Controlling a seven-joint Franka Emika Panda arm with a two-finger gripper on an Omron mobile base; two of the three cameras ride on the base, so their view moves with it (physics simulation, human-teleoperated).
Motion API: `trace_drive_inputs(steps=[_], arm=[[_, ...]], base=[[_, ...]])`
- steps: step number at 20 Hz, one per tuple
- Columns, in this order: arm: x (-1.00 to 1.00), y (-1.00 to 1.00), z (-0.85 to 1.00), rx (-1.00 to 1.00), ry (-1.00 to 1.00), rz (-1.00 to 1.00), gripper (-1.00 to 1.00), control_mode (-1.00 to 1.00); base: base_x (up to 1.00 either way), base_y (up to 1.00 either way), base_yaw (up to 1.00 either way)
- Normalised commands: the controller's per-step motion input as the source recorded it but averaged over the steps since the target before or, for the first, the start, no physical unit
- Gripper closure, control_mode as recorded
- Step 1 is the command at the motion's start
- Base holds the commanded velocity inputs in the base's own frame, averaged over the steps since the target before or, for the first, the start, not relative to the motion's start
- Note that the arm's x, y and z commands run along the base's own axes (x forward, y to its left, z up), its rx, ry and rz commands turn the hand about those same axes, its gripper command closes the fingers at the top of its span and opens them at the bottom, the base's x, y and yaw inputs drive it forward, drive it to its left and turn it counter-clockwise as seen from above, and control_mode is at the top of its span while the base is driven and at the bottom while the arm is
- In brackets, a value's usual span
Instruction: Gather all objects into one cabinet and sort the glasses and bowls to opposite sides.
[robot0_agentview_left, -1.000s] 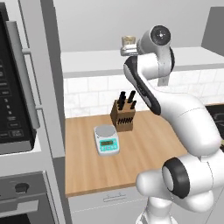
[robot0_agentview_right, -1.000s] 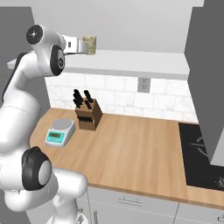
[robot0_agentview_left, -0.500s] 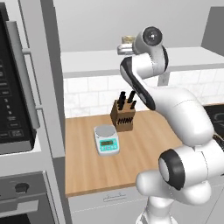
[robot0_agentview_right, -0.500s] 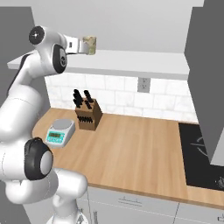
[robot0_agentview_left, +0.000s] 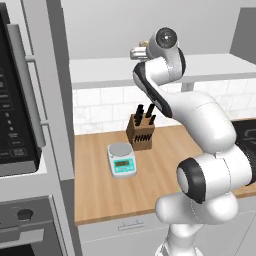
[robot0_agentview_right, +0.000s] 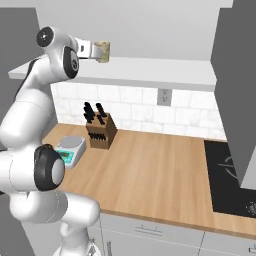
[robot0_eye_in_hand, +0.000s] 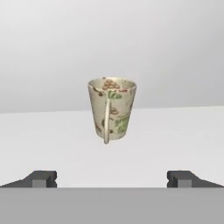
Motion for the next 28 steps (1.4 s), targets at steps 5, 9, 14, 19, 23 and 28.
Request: trace_drive_inputs(steps=[5,9,14,19,23,28], arm=[[0.26,0.01,0.00,0.00,0.00,-0.02,-1.00,-1.00],[0.21,0.04,0.00,0.00,0.00,-0.02,-1.00,-1.00],[0.17,0.01,-0.04,0.00,0.00,-0.02,-1.00,-1.00],[0.00,0.00,-0.20,0.00,0.00,0.00,-1.00,-1.00],[0.07,0.00,-0.17,0.00,0.00,0.00,-1.00,-1.00],[0.22,0.00,-0.03,0.01,0.00,0.00,-1.00,-1.00]], base=[[0.00,0.00,0.00],[0.00,0.00,0.00],[0.00,0.00,0.00],[0.00,0.00,0.00],[0.00,0.00,0.00],[0.00,0.00,0.00]])
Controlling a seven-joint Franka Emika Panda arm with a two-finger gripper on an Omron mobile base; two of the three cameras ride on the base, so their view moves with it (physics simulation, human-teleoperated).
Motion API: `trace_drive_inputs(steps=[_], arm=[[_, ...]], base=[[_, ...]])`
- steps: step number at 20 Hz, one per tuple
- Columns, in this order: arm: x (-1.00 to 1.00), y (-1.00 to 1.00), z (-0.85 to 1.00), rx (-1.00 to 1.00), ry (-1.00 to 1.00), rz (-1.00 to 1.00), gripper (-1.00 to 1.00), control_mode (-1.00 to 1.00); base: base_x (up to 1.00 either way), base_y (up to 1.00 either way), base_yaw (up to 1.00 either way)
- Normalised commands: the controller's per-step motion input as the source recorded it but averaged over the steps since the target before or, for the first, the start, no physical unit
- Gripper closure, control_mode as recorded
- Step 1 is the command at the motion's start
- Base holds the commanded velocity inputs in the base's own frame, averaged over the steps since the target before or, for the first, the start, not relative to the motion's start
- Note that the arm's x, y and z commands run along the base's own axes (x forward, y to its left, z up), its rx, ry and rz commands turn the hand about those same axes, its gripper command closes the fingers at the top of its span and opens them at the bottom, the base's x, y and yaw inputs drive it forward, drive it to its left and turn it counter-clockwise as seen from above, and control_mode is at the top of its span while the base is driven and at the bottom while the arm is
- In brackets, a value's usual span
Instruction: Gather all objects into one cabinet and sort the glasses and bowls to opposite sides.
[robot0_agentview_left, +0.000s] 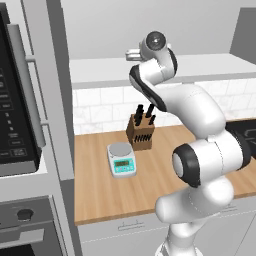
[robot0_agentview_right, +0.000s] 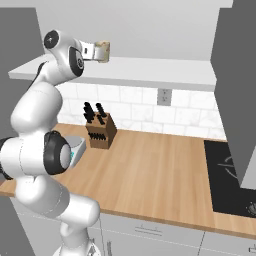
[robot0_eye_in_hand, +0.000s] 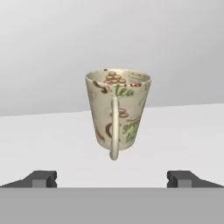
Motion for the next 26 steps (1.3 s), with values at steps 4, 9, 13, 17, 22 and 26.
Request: trace_drive_inputs(steps=[4,9,13,17,22,26], arm=[[0.36,0.00,0.00,0.03,0.00,0.00,-1.00,-1.00],[0.36,0.00,0.00,0.03,0.00,0.00,-1.00,-1.00],[0.23,0.01,-0.04,0.00,0.00,0.00,-1.00,-1.00],[0.10,0.05,-0.06,0.00,0.00,0.00,1.00,-1.00],[0.08,0.00,-0.08,0.01,-0.03,0.00,1.00,-1.00],[0.00,0.00,-0.16,0.00,-0.05,0.00,1.00,-1.00]], base=[[0.00,0.00,0.00],[0.00,0.00,0.00],[0.00,0.00,0.00],[0.00,0.00,0.00],[0.00,0.00,0.00],[0.00,0.00,0.00]])
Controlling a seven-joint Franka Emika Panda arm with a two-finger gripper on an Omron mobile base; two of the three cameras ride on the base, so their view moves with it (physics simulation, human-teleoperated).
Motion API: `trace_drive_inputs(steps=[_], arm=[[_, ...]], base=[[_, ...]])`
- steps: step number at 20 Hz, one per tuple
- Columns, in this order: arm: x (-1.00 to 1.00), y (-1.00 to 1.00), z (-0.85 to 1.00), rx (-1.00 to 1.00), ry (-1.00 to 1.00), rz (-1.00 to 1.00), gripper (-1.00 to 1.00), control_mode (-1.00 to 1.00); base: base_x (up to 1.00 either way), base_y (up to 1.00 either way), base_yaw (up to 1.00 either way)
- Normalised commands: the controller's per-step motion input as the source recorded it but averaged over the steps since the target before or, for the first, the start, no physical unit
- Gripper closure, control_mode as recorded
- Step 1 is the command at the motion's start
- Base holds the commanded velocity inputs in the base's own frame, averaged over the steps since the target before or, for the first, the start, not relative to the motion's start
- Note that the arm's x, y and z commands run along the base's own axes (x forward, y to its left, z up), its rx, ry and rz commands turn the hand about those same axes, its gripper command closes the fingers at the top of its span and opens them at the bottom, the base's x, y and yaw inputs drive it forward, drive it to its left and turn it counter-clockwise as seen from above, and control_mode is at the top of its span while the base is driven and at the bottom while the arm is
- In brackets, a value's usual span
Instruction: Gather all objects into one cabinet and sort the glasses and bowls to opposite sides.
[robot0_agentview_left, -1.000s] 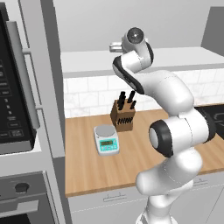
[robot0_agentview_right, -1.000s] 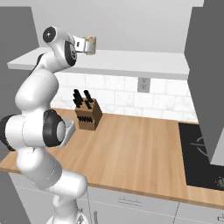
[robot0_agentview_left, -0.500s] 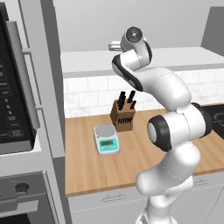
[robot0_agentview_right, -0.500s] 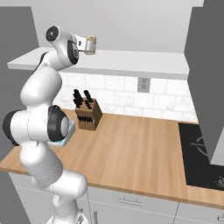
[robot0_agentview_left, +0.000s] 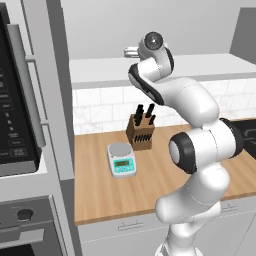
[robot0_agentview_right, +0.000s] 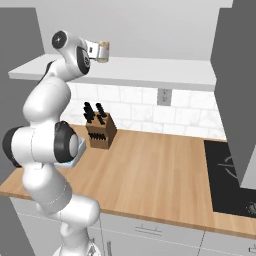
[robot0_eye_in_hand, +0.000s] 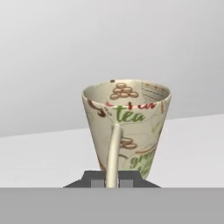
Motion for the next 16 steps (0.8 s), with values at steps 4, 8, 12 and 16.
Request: trace_drive_inputs(steps=[4,8,12,16], arm=[[0.00,0.00,-0.16,0.00,-0.07,0.00,1.00,-1.00],[-0.17,0.00,-0.02,0.00,-0.08,0.00,1.00,-1.00],[-0.64,0.00,-0.01,0.00,-0.13,0.00,1.00,-1.00],[-0.99,0.00,-0.04,-0.01,-0.11,0.01,1.00,-1.00]], base=[[0.00,0.00,0.00],[0.00,0.00,0.00],[0.00,0.00,0.00],[0.00,0.00,0.00]])
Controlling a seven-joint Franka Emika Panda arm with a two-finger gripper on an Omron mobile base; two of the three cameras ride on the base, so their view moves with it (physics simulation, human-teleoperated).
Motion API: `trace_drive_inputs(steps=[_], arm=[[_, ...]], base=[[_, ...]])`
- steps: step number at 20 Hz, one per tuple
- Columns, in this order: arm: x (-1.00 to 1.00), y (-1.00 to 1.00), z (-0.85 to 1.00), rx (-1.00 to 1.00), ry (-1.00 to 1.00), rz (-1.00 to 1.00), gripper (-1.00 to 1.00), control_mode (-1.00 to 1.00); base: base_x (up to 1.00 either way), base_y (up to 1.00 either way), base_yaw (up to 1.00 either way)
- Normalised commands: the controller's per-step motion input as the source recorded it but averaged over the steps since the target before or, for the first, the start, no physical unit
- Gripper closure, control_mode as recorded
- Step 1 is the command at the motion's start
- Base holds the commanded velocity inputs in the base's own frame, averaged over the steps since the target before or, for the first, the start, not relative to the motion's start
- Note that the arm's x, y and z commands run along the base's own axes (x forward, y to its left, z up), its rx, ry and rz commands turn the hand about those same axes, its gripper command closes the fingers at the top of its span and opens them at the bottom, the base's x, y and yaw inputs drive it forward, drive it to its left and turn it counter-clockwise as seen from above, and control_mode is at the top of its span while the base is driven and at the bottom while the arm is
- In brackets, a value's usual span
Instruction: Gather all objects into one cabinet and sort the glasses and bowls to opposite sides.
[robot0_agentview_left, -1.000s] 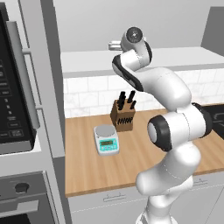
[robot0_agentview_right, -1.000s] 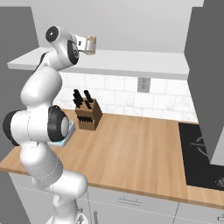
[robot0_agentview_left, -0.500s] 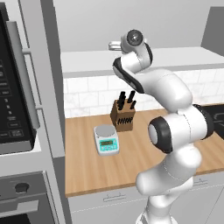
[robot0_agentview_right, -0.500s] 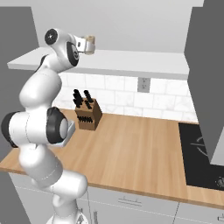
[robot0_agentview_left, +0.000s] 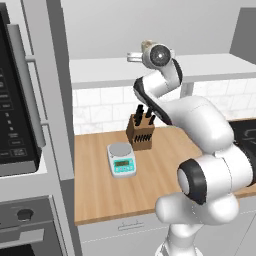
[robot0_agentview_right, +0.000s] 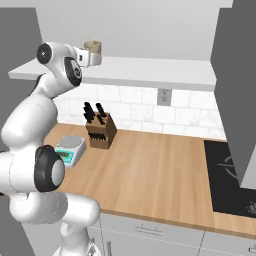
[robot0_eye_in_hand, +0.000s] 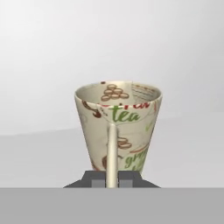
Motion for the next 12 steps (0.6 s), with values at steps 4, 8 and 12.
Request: trace_drive_inputs(steps=[4,8,12], arm=[[-1.00,-0.11,0.00,0.00,-0.07,0.01,1.00,-1.00],[-1.00,-0.24,0.08,0.01,-0.01,0.02,1.00,-1.00],[-1.00,-0.24,0.50,0.01,0.04,0.02,1.00,-1.00]], base=[[0.00,0.00,0.00],[0.00,0.00,0.00],[0.00,0.00,0.00]])
